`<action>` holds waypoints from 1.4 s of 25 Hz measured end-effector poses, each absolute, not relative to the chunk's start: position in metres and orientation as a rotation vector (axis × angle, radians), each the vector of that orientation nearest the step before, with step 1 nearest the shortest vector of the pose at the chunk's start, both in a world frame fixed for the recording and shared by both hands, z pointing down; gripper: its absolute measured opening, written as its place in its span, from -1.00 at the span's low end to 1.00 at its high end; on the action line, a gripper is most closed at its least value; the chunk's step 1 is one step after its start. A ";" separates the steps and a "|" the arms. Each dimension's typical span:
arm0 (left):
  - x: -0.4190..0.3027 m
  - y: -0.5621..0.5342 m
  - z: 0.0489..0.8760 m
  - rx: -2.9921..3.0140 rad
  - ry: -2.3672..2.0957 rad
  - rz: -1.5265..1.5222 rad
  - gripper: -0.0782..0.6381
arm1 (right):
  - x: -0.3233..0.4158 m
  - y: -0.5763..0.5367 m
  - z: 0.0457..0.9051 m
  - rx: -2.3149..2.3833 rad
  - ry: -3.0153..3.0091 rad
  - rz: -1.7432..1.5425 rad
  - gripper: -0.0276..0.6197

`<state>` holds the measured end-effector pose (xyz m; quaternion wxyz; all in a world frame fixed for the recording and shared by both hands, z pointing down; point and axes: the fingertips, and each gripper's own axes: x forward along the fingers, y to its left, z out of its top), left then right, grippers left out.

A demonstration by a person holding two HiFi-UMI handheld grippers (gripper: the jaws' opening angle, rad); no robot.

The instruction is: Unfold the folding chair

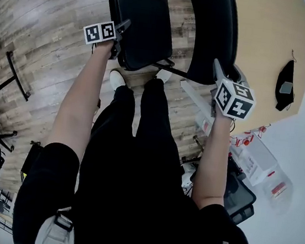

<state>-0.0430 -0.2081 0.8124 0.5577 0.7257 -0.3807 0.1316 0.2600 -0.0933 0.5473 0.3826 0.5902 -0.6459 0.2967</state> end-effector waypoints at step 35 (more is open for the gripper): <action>-0.171 -0.195 0.948 1.643 -0.773 0.161 -0.04 | 0.233 -0.094 0.627 1.487 -1.597 0.821 -0.35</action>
